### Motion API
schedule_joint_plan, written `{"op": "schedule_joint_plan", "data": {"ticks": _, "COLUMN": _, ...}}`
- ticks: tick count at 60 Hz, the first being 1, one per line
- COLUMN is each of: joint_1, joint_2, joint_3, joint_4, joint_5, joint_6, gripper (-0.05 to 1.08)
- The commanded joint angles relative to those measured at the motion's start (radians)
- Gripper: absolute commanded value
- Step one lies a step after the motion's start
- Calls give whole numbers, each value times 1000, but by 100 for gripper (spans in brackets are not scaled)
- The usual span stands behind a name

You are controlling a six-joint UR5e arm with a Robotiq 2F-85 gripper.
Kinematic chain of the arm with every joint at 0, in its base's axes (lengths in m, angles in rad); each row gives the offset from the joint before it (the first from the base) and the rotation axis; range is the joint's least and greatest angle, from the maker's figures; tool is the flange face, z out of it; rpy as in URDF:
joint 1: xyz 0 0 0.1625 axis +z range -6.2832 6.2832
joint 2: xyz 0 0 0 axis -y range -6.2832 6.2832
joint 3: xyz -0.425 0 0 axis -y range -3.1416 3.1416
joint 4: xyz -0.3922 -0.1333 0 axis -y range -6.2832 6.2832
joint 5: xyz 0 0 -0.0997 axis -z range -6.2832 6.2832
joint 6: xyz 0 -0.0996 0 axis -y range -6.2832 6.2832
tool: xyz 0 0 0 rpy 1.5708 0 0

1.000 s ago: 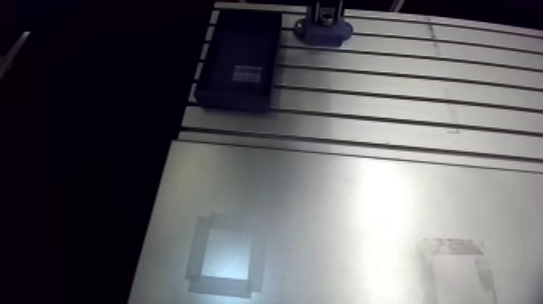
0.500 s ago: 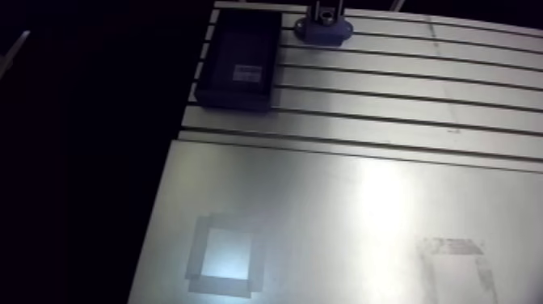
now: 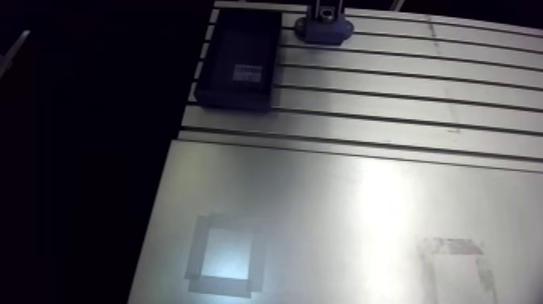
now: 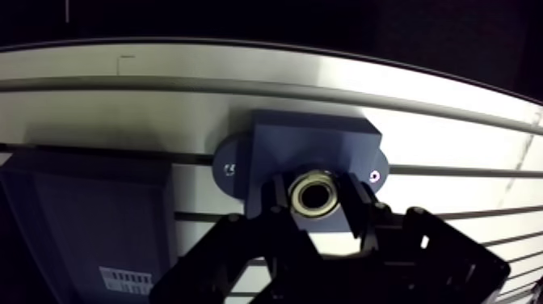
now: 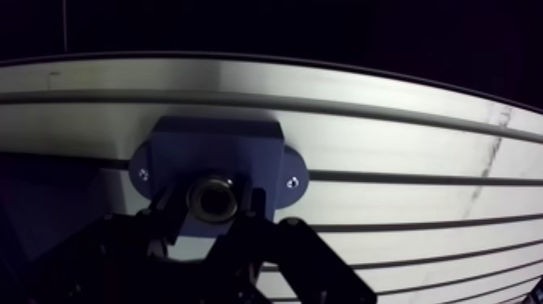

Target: Pick up the bearing and press it into the housing until flush.

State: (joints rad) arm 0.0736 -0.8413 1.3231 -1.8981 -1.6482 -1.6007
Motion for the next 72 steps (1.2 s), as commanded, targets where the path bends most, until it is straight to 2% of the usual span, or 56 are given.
{"op": "schedule_joint_plan", "data": {"ticks": 1, "joint_1": 0, "joint_2": 0, "joint_3": 1, "joint_4": 1, "joint_5": 0, "joint_6": 0, "gripper": 69}}
{"op": "schedule_joint_plan", "data": {"ticks": 15, "joint_1": 0, "joint_2": 0, "joint_3": 6, "joint_4": 0, "joint_5": 1, "joint_6": -2, "gripper": 69}}
{"op": "schedule_joint_plan", "data": {"ticks": 17, "joint_1": 0, "joint_2": 0, "joint_3": 7, "joint_4": 0, "joint_5": 2, "joint_6": -2, "gripper": 65}}
{"op": "schedule_joint_plan", "data": {"ticks": 18, "joint_1": 0, "joint_2": 0, "joint_3": 9, "joint_4": 0, "joint_5": 3, "joint_6": -2, "gripper": 51}}
{"op": "schedule_joint_plan", "data": {"ticks": 19, "joint_1": 0, "joint_2": 0, "joint_3": 9, "joint_4": 1, "joint_5": 3, "joint_6": 0, "gripper": 26}}
{"op": "schedule_joint_plan", "data": {"ticks": 20, "joint_1": 0, "joint_2": 0, "joint_3": 9, "joint_4": 1, "joint_5": 3, "joint_6": 0, "gripper": 26}}
{"op": "schedule_joint_plan", "data": {"ticks": 21, "joint_1": 0, "joint_2": 0, "joint_3": 9, "joint_4": 1, "joint_5": 2, "joint_6": -1, "gripper": 5}}
{"op": "schedule_joint_plan", "data": {"ticks": 23, "joint_1": 0, "joint_2": -1, "joint_3": 9, "joint_4": 1, "joint_5": 2, "joint_6": -2, "gripper": 1}}
{"op": "schedule_joint_plan", "data": {"ticks": 43, "joint_1": -1, "joint_2": -15, "joint_3": 12, "joint_4": 0, "joint_5": 2, "joint_6": 0, "gripper": 1}}
{"op": "schedule_joint_plan", "data": {"ticks": 56, "joint_1": -1, "joint_2": -36, "joint_3": 9, "joint_4": 3, "joint_5": 12, "joint_6": 0, "gripper": 1}}
{"op": "schedule_joint_plan", "data": {"ticks": 66, "joint_1": -2, "joint_2": -43, "joint_3": -1, "joint_4": 12, "joint_5": 14, "joint_6": 0, "gripper": 1}}
{"op": "schedule_joint_plan", "data": {"ticks": 68, "joint_1": -1, "joint_2": -47, "joint_3": -3, "joint_4": 13, "joint_5": 12, "joint_6": 0, "gripper": 2}}
{"op": "schedule_joint_plan", "data": {"ticks": 70, "joint_1": -1, "joint_2": -53, "joint_3": -6, "joint_4": 15, "joint_5": 12, "joint_6": 0, "gripper": 6}}
{"op": "schedule_joint_plan", "data": {"ticks": 71, "joint_1": -1, "joint_2": -59, "joint_3": -8, "joint_4": 15, "joint_5": 14, "joint_6": 1, "gripper": 13}}
{"op": "schedule_joint_plan", "data": {"ticks": 72, "joint_1": -1, "joint_2": -59, "joint_3": -8, "joint_4": 15, "joint_5": 14, "joint_6": 1, "gripper": 13}}
